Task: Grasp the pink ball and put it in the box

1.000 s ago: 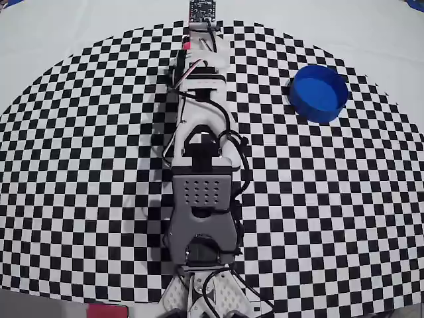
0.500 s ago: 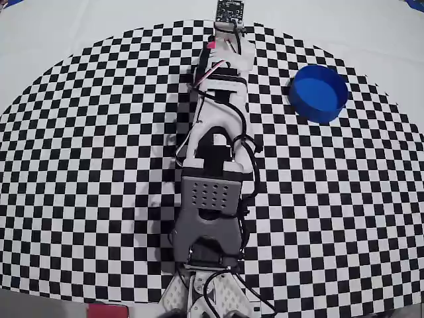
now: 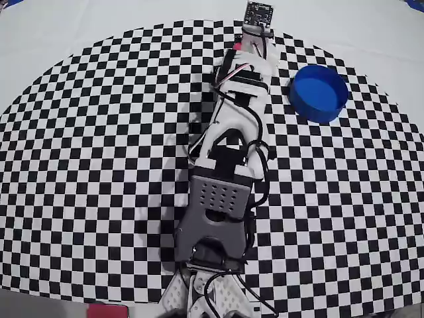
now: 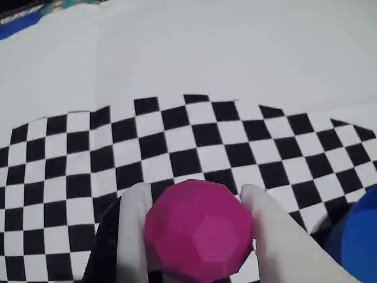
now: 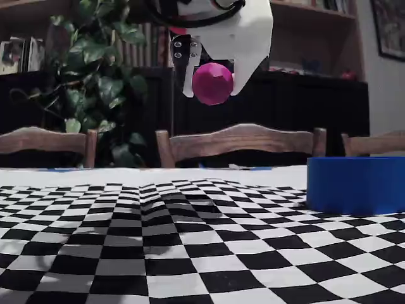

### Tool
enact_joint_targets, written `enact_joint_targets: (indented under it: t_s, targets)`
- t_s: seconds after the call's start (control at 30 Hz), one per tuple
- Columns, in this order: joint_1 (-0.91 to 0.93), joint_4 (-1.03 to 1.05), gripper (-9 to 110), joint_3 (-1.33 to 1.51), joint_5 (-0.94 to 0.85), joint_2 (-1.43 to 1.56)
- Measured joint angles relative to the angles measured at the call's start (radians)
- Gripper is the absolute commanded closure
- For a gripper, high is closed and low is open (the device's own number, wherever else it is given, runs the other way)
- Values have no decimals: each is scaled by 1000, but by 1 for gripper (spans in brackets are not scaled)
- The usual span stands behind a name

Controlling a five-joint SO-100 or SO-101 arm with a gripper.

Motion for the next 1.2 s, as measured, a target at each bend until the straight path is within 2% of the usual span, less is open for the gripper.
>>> enact_joint_targets:
  t_s: [1.2]
  targets:
    - [199, 0, 101, 23, 0, 41]
